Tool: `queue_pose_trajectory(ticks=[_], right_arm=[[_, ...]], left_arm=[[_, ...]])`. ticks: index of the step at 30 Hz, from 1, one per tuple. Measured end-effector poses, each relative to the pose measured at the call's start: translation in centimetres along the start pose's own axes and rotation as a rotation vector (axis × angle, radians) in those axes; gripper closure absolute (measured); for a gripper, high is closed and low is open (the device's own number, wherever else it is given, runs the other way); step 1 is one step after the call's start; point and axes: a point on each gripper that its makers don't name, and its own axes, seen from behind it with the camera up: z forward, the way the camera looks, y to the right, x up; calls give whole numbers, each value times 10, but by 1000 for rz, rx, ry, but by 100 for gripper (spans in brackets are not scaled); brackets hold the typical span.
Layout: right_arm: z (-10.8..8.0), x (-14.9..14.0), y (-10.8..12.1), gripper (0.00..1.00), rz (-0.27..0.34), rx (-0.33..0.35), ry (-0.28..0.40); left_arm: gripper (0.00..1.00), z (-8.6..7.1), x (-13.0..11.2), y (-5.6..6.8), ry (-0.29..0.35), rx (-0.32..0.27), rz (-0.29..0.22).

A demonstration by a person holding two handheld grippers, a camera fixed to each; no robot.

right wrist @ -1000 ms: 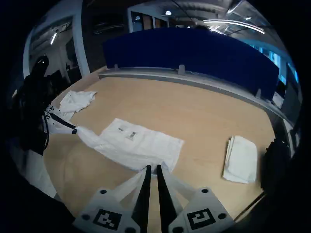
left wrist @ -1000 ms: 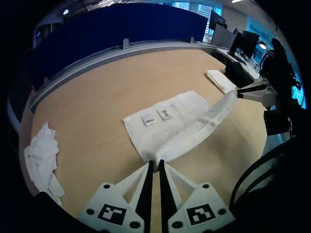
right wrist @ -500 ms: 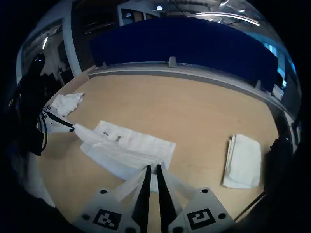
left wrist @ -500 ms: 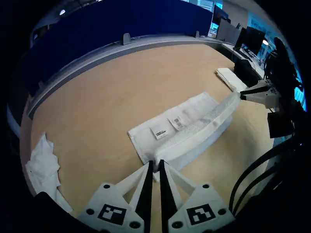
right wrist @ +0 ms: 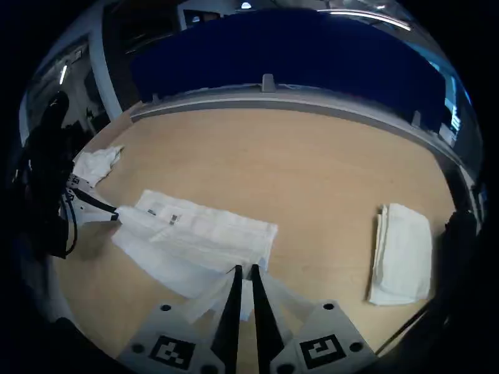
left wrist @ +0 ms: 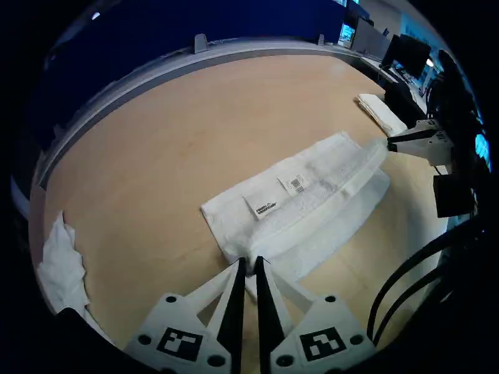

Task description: Fold towel

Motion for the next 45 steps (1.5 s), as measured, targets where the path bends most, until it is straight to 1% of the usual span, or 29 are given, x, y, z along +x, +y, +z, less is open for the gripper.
queue_pose_trajectory(ticks=[3,6,9,14,20,26,28,30,34,36,38,40,42,44,45], right_arm=[[1,-2,1,89,-2,-1,-11],[3,-3,2,89,-3,-3,-13],[7,-2,2,89,-2,-4,-12],[13,3,4,89,1,-11,-11],[21,10,9,88,1,-24,-9],[30,14,16,87,-2,-38,-11],[33,15,18,86,-3,-45,-8],[36,16,20,83,-5,-52,-4],[40,18,25,80,-3,-67,-1],[40,19,26,73,0,-72,0],[40,21,28,57,3,-79,2],[39,22,29,46,3,-85,7],[38,23,30,33,1,-89,13],[37,24,30,14,0,-90,21],[36,25,30,12,0,-91,24]], left_arm=[[87,6,-1,-1,-7,-3,-5],[85,10,2,-4,5,7,-6],[83,11,8,-11,21,26,0],[79,15,13,-21,25,50,19],[76,20,24,-29,34,72,36],[62,25,33,-38,51,101,37],[55,26,35,-42,57,110,30],[52,27,37,-46,62,119,19],[52,29,38,-54,65,143,1],[48,30,39,-59,69,158,-3],[41,29,41,-62,73,168,-4],[37,27,42,-65,77,173,-7],[24,25,42,-67,80,175,-14],[11,23,41,-68,83,165,-33],[8,23,41,-69,86,162,-42]])
